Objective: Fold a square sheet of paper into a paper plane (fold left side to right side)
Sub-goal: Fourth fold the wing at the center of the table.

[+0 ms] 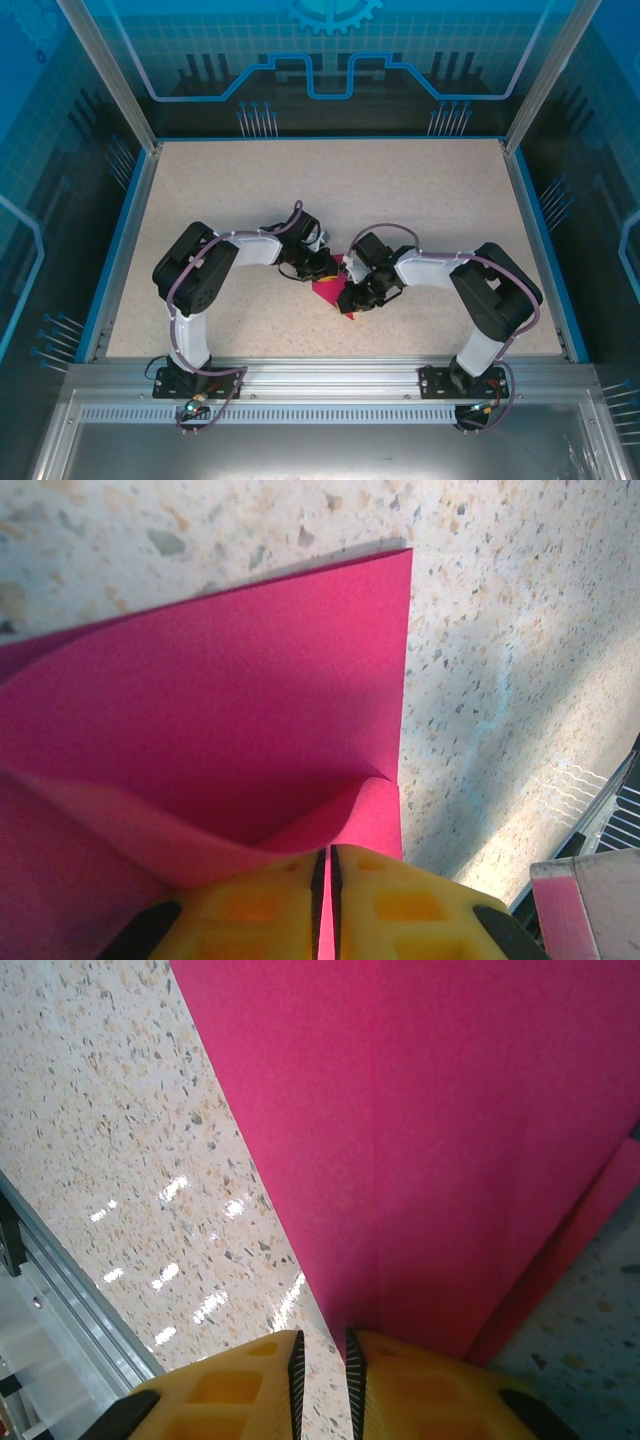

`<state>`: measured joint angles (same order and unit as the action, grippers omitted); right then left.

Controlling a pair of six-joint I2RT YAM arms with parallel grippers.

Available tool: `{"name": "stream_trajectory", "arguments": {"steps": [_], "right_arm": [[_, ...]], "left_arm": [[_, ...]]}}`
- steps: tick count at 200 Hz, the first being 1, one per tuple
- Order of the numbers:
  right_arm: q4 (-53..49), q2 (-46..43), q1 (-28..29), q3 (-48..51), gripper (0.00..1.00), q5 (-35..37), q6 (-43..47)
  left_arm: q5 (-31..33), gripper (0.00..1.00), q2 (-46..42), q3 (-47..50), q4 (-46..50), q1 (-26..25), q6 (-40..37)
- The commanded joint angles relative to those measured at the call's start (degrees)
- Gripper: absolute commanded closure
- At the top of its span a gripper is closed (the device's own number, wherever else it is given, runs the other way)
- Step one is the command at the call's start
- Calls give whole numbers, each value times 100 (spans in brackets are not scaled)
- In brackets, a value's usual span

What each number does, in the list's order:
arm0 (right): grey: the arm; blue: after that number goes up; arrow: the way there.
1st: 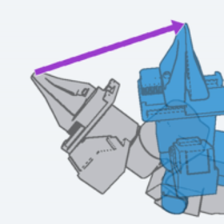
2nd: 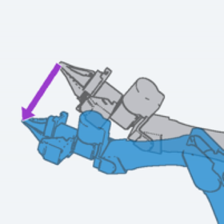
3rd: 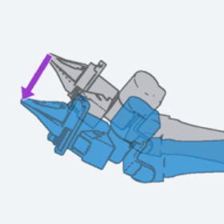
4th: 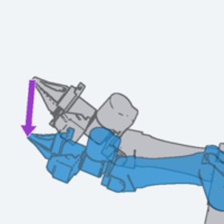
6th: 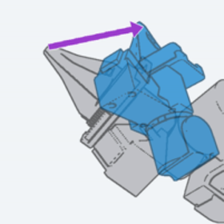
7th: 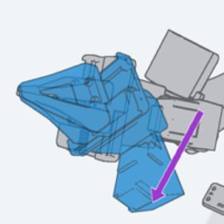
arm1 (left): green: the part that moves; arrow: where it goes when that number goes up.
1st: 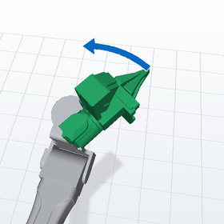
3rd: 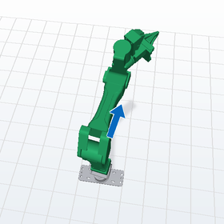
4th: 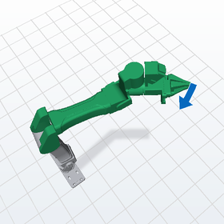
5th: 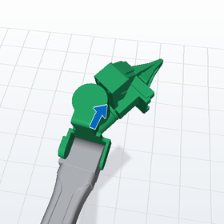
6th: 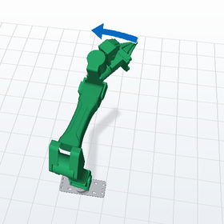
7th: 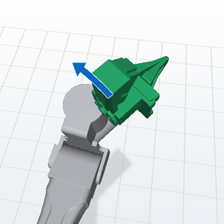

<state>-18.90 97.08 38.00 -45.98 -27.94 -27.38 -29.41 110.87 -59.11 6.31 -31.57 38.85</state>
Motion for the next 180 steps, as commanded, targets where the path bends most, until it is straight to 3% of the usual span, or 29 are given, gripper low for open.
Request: {"name": "stream_trajectory", "arguments": {"steps": [1, 115, 180], "right_arm": [[-688, -82, 85, 236, 79, 174, 67], [-877, -424, 94, 761, 79, 61, 59], [-641, -1562, -80, 521, 94, -53, -116]], "left_arm": [[529, 86, 269, 155, 459, 28, -123], [546, 86, 341, 128, 470, 53, -134], [496, 86, 295, 164, 401, 34, -80]]}}
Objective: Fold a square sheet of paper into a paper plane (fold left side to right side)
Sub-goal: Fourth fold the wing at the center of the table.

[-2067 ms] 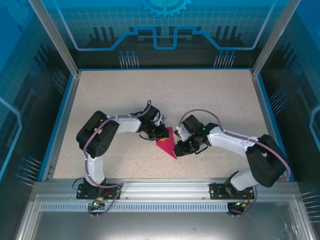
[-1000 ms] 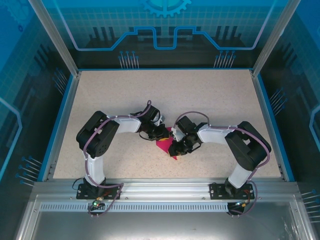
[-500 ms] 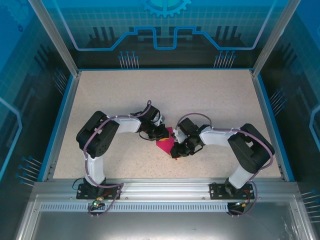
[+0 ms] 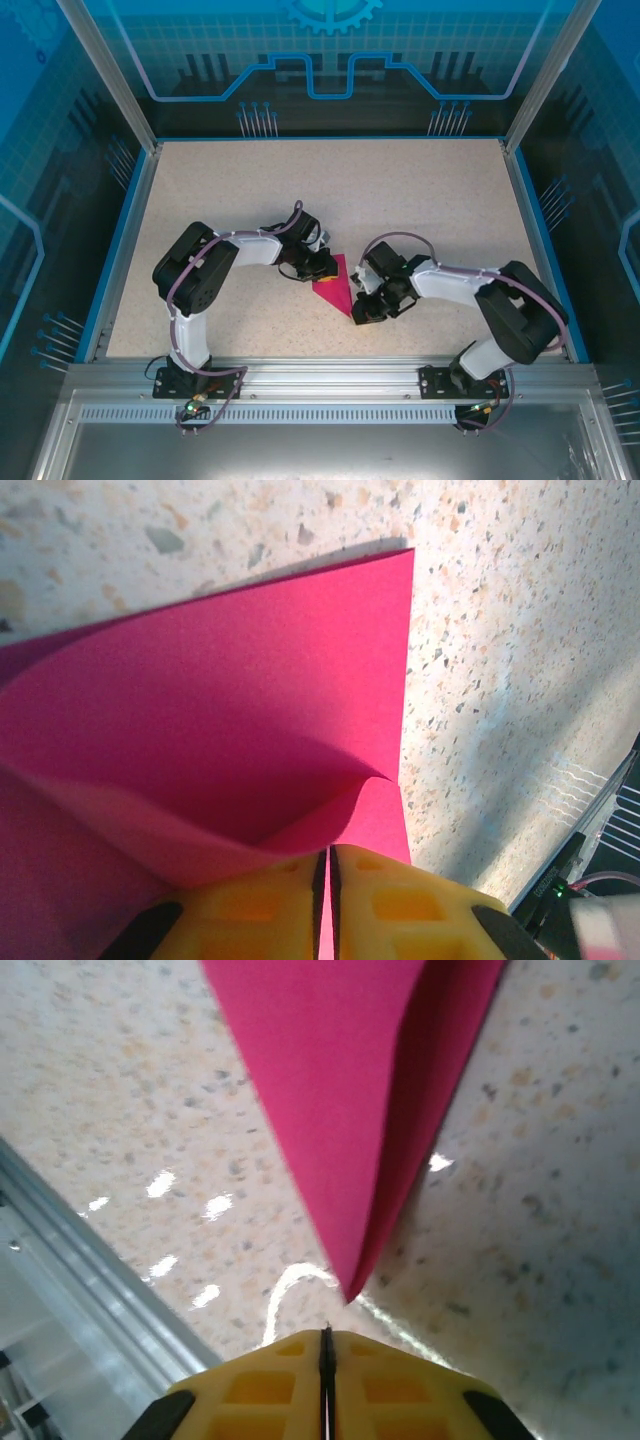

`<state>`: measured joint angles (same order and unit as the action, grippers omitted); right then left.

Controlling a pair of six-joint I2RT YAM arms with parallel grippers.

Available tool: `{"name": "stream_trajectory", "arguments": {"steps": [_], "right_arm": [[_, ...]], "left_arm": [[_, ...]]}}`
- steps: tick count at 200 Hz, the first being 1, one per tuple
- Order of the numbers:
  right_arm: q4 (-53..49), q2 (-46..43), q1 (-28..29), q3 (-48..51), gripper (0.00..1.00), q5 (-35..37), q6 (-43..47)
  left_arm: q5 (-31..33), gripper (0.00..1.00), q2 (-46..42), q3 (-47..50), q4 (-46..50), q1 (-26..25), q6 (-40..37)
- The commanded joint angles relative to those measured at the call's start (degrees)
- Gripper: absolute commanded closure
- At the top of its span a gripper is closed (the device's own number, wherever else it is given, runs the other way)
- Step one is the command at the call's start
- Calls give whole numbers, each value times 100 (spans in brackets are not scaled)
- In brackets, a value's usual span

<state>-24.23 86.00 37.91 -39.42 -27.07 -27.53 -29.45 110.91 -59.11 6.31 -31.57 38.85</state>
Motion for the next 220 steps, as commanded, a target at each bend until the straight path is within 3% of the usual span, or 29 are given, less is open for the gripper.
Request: {"name": "stream_trajectory", "arguments": {"steps": [1, 55, 90, 136, 220], "right_arm": [[-90, -466, -72, -140, 94, -145, -106], [597, 438, -152, -661, 98, -138, -356], [511, 1110, -150, -848, 100, 128, -340], [425, 1276, -246, -570, 100, 389, -326], [480, 1238, -231, 33, 100, 362, -341]], "left_arm": [[501, 86, 291, 163, 399, 31, -80], [467, 86, 273, 180, 376, 28, -62], [479, 86, 264, 157, 371, 26, -84], [570, 86, 272, 29, 420, 70, -291], [704, 85, 733, -522, 543, 648, -835]]}}
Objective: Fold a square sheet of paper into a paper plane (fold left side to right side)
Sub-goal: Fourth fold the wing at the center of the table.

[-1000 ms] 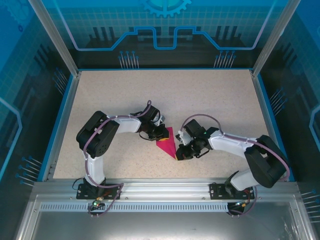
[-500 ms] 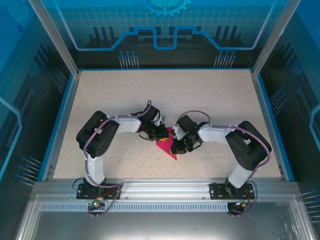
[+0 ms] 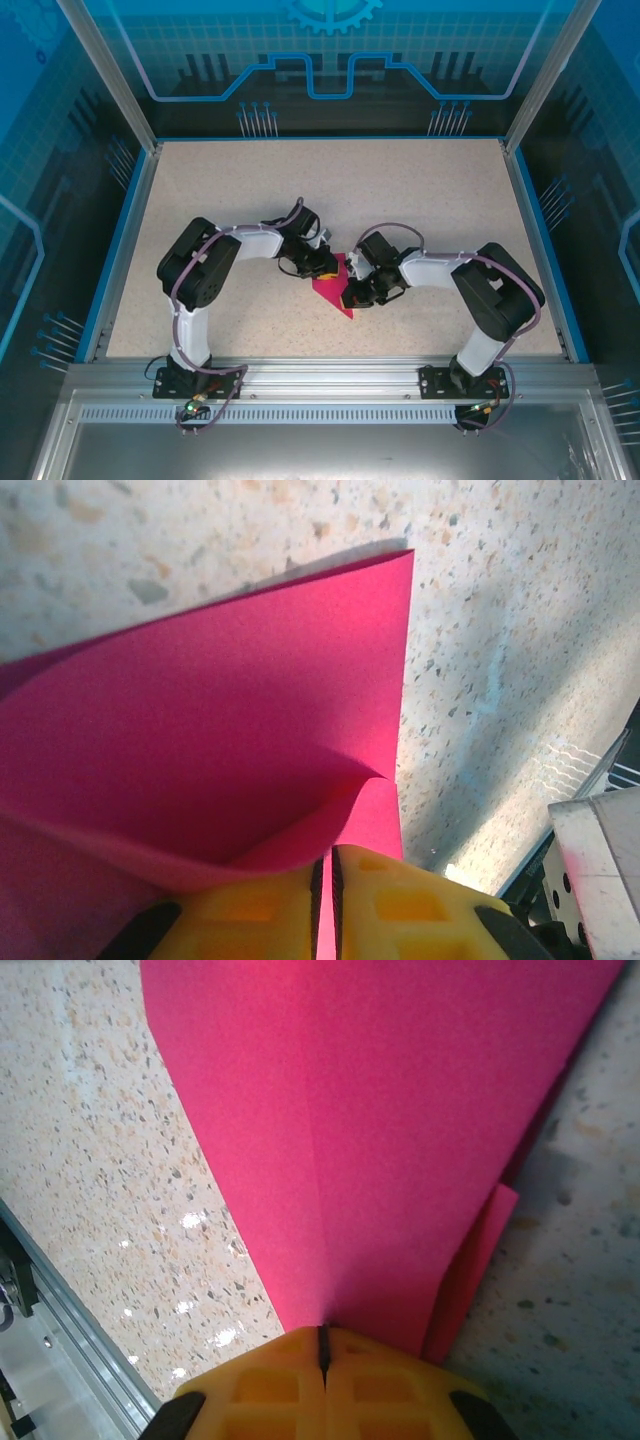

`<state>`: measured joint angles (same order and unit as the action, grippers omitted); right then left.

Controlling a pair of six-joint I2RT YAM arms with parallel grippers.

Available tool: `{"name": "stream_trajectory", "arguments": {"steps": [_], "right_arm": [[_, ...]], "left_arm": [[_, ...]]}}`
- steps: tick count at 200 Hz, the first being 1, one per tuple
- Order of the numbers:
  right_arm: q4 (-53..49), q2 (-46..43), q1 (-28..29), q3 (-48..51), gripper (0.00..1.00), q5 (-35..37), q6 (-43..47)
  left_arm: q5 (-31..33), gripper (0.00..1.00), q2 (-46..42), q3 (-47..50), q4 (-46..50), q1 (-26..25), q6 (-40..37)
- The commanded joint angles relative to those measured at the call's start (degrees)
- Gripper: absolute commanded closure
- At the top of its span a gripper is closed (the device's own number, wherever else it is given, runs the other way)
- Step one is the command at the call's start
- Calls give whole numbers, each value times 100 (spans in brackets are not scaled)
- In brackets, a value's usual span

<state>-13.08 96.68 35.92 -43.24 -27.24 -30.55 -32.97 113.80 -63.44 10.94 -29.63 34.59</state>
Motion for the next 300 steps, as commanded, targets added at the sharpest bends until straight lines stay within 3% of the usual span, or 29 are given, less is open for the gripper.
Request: {"name": "stream_trajectory", "arguments": {"steps": [1, 149, 196, 253, 300], "right_arm": [[-630, 168, -33, 423, 100, 374, -39], [-463, 84, 11, 664, 100, 172, -127], [-424, 96, 20, 592, 100, 187, -154], [-379, 228, 15, 527, 100, 269, -171], [-406, 245, 13, 502, 100, 286, -171]], "left_arm": [[1056, 85, 447, -90, 78, 460, -422], [996, 84, 923, -1170, 416, 1506, -1088], [944, 84, 28, -796, 394, 1565, -1133], [199, 85, -1605, 1058, -611, 880, -483], [-328, 86, -1476, 1542, -1428, -47, 97]]}}
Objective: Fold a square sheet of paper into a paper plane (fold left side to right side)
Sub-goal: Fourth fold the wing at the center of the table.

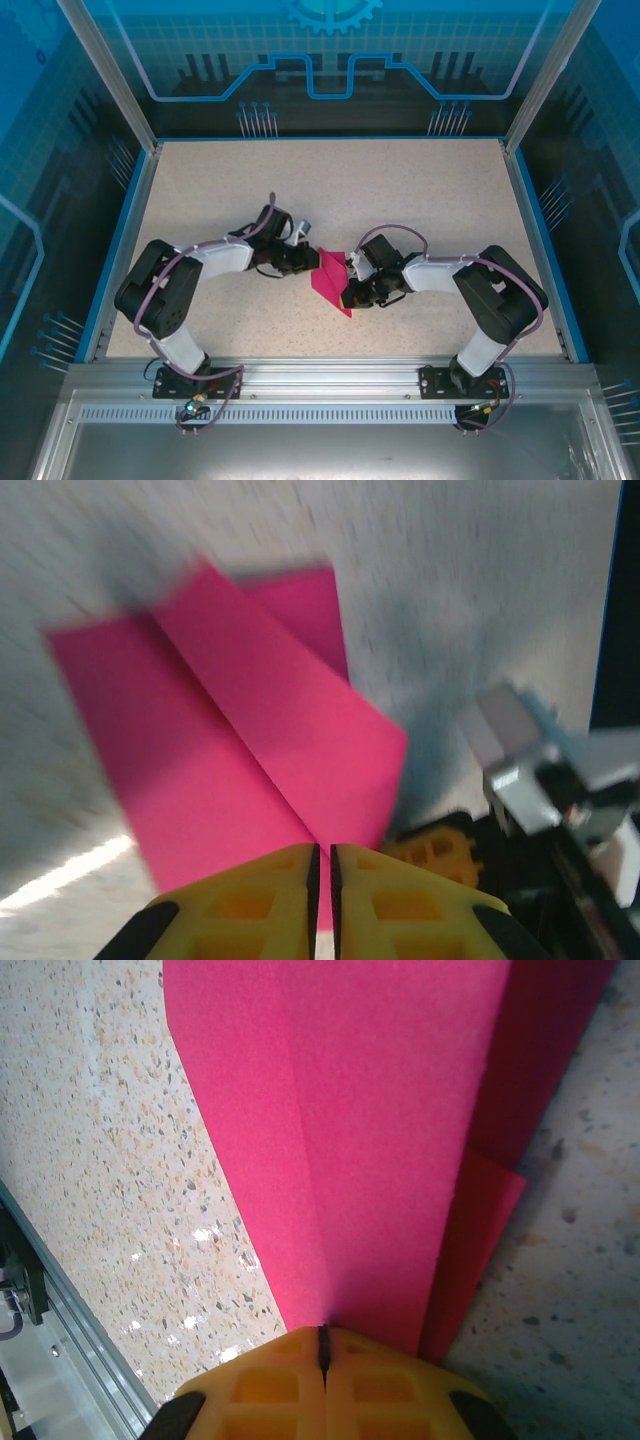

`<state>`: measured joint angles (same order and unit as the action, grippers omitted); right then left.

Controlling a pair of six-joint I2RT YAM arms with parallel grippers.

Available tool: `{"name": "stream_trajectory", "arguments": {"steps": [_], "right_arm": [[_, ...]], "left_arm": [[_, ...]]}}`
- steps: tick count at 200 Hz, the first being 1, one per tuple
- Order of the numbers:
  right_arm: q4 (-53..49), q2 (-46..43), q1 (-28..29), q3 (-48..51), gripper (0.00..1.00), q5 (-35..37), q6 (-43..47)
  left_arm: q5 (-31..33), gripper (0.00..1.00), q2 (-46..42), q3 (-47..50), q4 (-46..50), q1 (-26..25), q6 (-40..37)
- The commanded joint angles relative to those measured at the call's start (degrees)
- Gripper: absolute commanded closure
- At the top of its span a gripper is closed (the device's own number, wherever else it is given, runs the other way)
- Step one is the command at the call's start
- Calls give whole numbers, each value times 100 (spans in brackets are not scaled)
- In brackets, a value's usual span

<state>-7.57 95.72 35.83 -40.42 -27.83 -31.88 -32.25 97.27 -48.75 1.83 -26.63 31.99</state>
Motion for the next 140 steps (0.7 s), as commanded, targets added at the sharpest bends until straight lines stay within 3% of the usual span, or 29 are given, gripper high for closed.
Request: {"name": "stream_trajectory", "arguments": {"steps": [1, 35, 92, 140], "right_arm": [[-952, 342, 26, 220, 100, 343, -38], [-957, 367, 46, 193, 100, 323, -38], [-1046, 368, 68, 152, 100, 388, -17], [-1313, 351, 99, 66, 100, 552, 72]], "left_arm": [[-394, 87, 186, 70, -516, -375, 355], [-416, 87, 535, 144, -940, -670, 559], [-267, 88, 1016, -75, -846, -835, 504], [647, 88, 1153, -422, 81, -839, 145]]}}
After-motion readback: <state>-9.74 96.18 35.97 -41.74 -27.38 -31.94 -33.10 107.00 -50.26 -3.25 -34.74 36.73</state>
